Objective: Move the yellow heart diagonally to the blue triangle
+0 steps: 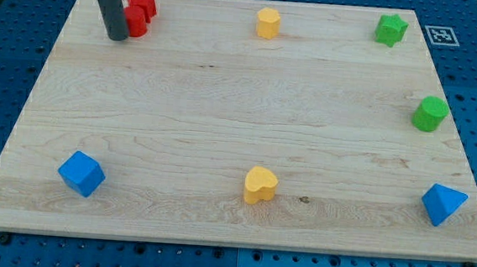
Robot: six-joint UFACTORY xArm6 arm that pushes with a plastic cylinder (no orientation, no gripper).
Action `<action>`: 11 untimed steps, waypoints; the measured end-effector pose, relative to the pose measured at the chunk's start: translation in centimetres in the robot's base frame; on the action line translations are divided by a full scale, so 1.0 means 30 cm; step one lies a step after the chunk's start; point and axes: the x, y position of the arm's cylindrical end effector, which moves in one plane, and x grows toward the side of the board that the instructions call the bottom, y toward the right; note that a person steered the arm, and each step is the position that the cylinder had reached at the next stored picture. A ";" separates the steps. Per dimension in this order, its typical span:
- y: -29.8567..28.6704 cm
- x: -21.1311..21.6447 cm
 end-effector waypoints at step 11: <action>0.845 0.836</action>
